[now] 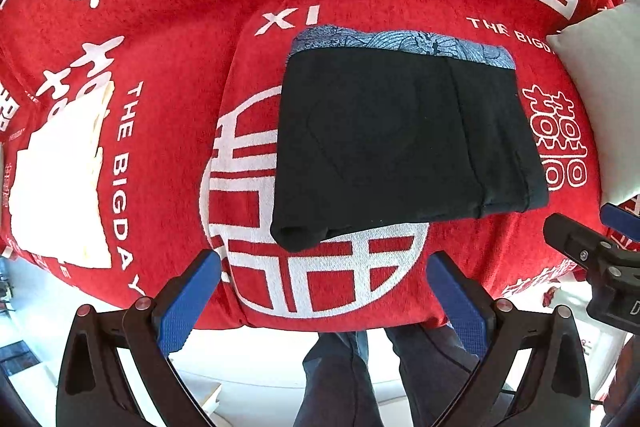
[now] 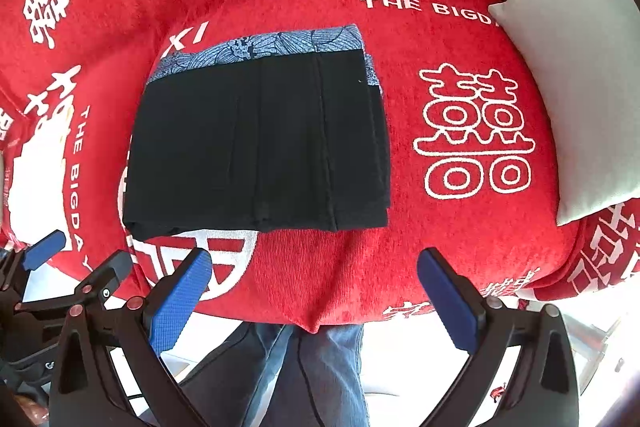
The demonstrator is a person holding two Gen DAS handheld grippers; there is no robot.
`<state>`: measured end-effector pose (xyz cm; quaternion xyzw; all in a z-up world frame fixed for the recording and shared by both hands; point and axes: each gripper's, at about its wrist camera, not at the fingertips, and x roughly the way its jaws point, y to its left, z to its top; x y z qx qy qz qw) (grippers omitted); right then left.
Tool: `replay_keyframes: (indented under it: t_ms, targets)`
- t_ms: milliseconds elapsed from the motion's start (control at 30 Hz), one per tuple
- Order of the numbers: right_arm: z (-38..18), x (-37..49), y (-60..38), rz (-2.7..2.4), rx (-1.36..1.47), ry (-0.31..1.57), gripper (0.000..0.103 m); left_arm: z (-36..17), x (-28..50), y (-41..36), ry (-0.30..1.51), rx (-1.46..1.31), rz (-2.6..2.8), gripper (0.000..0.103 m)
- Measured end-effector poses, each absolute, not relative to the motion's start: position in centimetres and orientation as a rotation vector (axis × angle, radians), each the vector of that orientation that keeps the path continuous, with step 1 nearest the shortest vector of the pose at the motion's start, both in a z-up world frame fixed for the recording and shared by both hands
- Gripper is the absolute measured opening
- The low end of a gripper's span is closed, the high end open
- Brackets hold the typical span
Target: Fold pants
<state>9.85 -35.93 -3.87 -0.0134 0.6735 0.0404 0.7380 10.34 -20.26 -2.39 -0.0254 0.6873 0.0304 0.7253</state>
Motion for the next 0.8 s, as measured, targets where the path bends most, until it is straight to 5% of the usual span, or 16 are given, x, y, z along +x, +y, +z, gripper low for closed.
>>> replay_keyframes:
  t_ms: [800]
  targets:
    - [-4.21, 10.55, -35.17, 0.09, -0.054, 1.483, 0.102, -1.97, 11.17, -20.54, 1.474, -0.032, 0.064, 0.103]
